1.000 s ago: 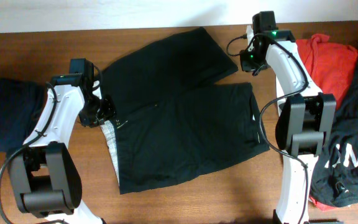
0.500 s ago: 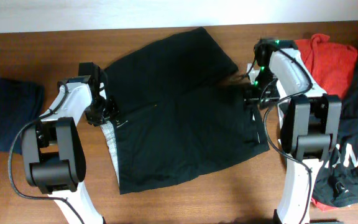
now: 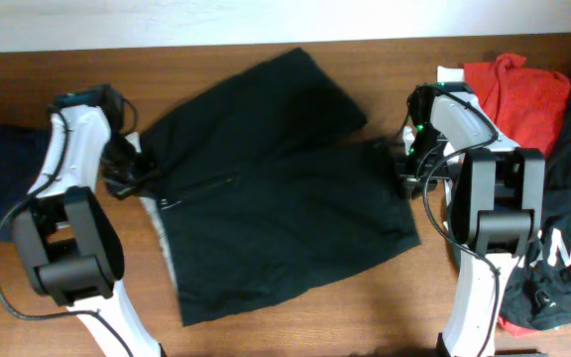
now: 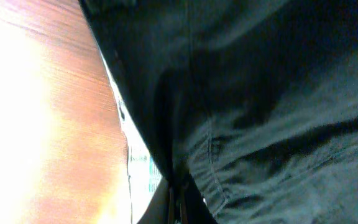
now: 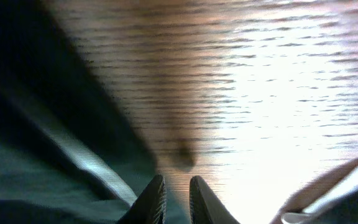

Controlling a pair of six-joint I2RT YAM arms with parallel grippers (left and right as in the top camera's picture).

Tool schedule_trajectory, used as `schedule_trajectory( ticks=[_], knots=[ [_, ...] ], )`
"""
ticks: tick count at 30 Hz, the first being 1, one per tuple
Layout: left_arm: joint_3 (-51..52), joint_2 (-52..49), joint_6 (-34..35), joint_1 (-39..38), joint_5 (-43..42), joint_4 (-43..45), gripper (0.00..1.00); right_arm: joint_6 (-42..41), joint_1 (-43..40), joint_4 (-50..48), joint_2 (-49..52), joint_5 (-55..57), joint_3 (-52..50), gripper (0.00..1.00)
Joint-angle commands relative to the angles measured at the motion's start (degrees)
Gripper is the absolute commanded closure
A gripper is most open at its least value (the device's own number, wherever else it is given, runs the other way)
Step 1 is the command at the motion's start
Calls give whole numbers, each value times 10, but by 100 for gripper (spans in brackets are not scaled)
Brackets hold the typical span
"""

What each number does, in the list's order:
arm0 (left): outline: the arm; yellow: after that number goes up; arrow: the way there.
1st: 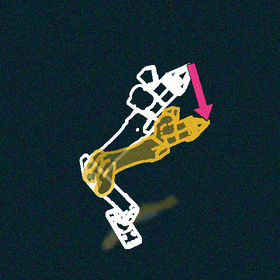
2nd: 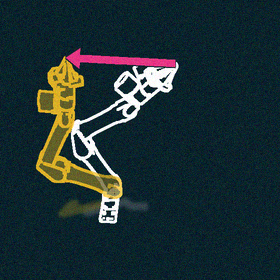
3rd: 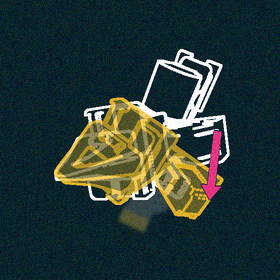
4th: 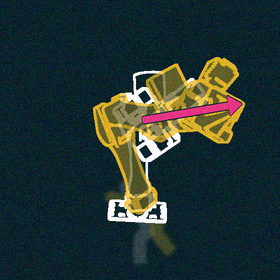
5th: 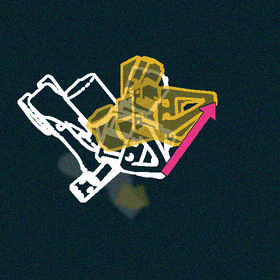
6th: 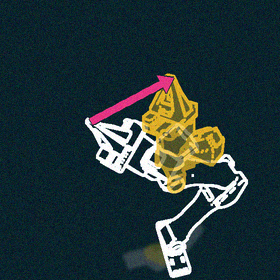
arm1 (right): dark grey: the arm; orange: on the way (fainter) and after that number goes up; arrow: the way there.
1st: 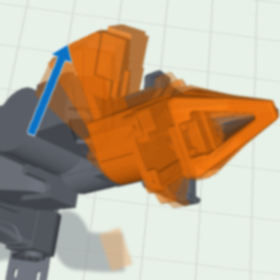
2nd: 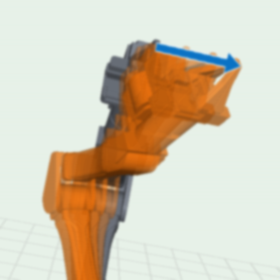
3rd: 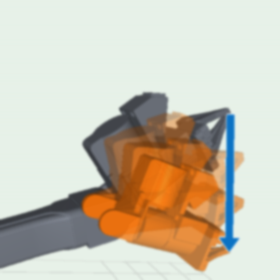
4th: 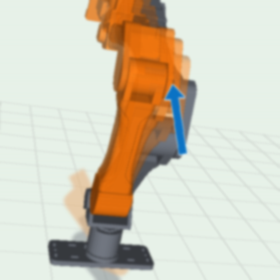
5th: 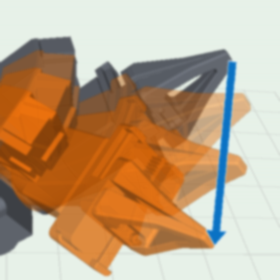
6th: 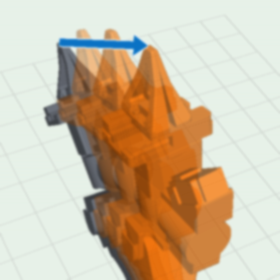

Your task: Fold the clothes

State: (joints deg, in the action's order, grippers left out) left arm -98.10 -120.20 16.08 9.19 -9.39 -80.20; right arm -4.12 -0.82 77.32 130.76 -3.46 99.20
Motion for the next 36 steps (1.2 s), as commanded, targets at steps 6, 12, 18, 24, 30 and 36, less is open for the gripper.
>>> schedule_trajectory(
  ticks=[6, 12, 18, 24, 30, 36],
  knots=[
    [103, -14, 57, 6, 137, 28, 100, 60, -3, 2, -9, -90, -2, 80],
    [104, -14, 57, 6, 137, 28, 100, 69, 21, -81, -9, -118, -1, 96],
    [104, -14, 57, 6, 137, 28, 100, 69, 32, -84, -10, -111, 2, 96],
    [104, -14, 57, 6, 135, 31, 100, 71, 37, -64, -16, -110, 37, 96],
    [104, -14, 57, 6, 135, 32, 100, 59, 72, -92, 7, -69, 24, 96],
    [104, -14, 57, 6, 170, 24, 100, 32, 71, -105, 9, -12, 9, 96]
  ],
)
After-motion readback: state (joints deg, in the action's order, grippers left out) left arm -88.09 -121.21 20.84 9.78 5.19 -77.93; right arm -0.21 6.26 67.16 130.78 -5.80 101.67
